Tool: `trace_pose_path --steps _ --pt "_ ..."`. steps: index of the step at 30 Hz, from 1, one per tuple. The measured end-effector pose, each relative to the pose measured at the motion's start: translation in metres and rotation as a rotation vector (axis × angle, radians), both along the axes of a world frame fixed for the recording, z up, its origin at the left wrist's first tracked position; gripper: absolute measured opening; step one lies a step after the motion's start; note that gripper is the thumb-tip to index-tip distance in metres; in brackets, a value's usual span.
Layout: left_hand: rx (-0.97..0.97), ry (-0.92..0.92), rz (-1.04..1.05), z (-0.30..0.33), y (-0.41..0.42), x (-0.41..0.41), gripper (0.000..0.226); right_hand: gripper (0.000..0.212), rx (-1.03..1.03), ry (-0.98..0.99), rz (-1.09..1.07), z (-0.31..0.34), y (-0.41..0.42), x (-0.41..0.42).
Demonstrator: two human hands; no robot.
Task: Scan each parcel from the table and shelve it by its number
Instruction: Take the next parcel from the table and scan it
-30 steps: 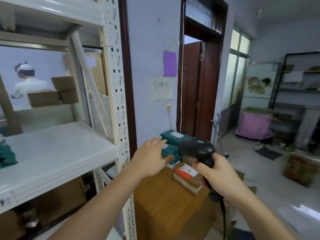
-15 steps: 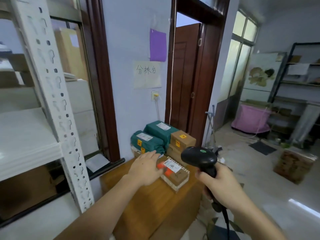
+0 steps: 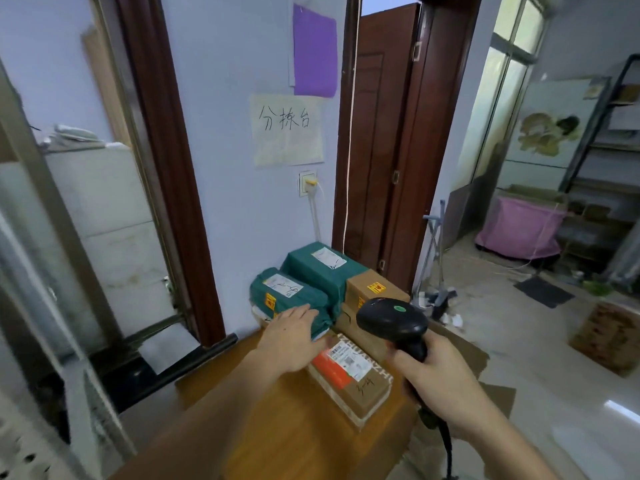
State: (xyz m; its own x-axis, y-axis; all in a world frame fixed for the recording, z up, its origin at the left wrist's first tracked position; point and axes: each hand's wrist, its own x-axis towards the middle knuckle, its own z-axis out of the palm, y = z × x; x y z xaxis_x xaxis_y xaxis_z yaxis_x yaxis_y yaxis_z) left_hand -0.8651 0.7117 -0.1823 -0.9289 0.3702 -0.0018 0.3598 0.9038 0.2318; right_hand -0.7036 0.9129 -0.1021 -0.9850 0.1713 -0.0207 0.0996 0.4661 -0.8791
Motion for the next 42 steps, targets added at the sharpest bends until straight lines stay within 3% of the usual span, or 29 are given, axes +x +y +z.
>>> trace_pose_path --steps 10,24,29,35,38,42 --pt "0.032 -0.004 0.112 -0.041 0.015 -0.108 0.074 0.011 0.016 -0.059 0.119 -0.022 0.024 -0.130" --pt "0.166 -0.174 0.511 -0.122 0.043 -0.215 0.086 0.011 -0.010 -0.161 0.389 -0.079 0.057 -0.316" --pt "0.419 -0.290 0.795 -0.152 0.052 -0.240 0.090 0.012 -0.030 -0.222 0.404 -0.093 0.056 -0.346" --pt "0.701 -0.303 1.080 -0.175 0.051 -0.273 0.062 0.020 -0.050 -0.287 0.388 -0.108 0.064 -0.364" --pt "0.732 -0.309 1.107 -0.181 0.050 -0.282 0.057 0.015 -0.097 -0.298 0.365 -0.114 0.066 -0.369" --pt "0.769 -0.275 1.113 -0.189 0.054 -0.283 0.056 0.023 -0.121 -0.313 0.361 -0.123 0.063 -0.374"
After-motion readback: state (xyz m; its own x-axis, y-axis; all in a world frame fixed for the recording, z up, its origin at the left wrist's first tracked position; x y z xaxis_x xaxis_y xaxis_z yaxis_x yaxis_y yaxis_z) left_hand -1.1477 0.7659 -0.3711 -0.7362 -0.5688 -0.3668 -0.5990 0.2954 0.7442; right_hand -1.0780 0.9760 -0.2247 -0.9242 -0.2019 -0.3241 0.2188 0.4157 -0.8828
